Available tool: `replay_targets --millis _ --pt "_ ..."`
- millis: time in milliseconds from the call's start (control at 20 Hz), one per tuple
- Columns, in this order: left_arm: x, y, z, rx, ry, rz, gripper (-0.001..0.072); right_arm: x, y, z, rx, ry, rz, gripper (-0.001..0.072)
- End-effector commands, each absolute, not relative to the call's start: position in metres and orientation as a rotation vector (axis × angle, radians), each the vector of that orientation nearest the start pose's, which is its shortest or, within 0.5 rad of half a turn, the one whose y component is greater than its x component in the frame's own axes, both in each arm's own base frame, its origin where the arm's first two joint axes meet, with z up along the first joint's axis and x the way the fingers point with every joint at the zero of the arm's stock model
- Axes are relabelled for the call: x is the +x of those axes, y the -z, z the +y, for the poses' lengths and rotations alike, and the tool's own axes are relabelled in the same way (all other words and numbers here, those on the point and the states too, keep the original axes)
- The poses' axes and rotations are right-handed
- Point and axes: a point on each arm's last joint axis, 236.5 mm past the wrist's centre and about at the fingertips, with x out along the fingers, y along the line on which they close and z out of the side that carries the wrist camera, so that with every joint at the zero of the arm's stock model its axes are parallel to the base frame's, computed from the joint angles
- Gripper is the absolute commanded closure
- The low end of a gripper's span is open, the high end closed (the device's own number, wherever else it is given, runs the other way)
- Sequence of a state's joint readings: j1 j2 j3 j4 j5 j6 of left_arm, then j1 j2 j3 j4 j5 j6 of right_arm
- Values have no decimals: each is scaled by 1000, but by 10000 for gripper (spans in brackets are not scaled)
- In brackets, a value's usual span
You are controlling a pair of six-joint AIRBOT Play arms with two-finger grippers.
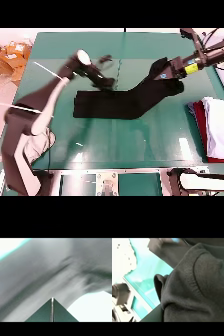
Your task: Fold the shirts.
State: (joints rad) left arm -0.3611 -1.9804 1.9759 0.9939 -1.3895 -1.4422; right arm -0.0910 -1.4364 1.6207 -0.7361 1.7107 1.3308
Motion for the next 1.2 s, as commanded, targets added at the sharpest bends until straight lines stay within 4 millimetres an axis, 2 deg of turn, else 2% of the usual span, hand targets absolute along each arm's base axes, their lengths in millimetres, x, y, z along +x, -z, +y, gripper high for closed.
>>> replay_targets --millis 0,100,200,300,400,450,500,550,600,650,700,750,800,850,900,950,1000,1100,1150 --pt "455 -24 -142 14 414 1529 682 370 -155 197 436 -840 1263 691" --pt "466 -45 -88 -27 298 1475 682 378 -147 251 436 -867 1224 691" --pt "470 -56 -50 -76 230 1442 682 376 -125 318 443 -897 1226 691" --pt "470 -61 -22 -119 181 1435 682 372 -84 391 450 -909 1223 691" --pt "471 -61 -5 -144 153 1430 682 381 -38 465 495 -868 1117 688" --pt "470 -61 -1 -151 150 1435 682 386 -15 492 506 -835 1049 542" --pt "469 -61 -1 -155 153 1437 682 392 5 511 543 -784 1002 286" --pt "469 -61 -1 -155 154 1435 682 396 19 516 584 -741 1000 247" --pt "469 -62 -3 -159 162 1433 682 399 24 512 595 -723 1014 254" --pt "470 -63 -7 -167 175 1430 682 406 22 499 593 -716 1034 352" --pt "470 -63 -9 -174 186 1428 682 416 15 479 579 -710 1053 455" --pt "470 -64 -11 -178 192 1428 682 427 6 455 543 -714 1063 468" --pt "470 -64 -11 -178 192 1428 682 438 -7 424 515 -714 1078 481" --pt "470 -64 -11 -178 192 1427 682 447 -19 391 483 -706 1092 546" --pt "470 -64 -11 -180 194 1426 682 455 -27 351 444 -675 1113 610" --pt "470 -64 -11 -180 194 1426 682 461 -32 312 412 -630 1131 634" --pt "470 -64 -11 -180 194 1425 682 465 -33 272 395 -574 1153 634" --pt "470 -64 -11 -180 194 1425 682 460 -23 206 394 -471 1198 628" --pt "470 -64 -11 -180 193 1425 682 453 -12 183 394 -439 1219 519"
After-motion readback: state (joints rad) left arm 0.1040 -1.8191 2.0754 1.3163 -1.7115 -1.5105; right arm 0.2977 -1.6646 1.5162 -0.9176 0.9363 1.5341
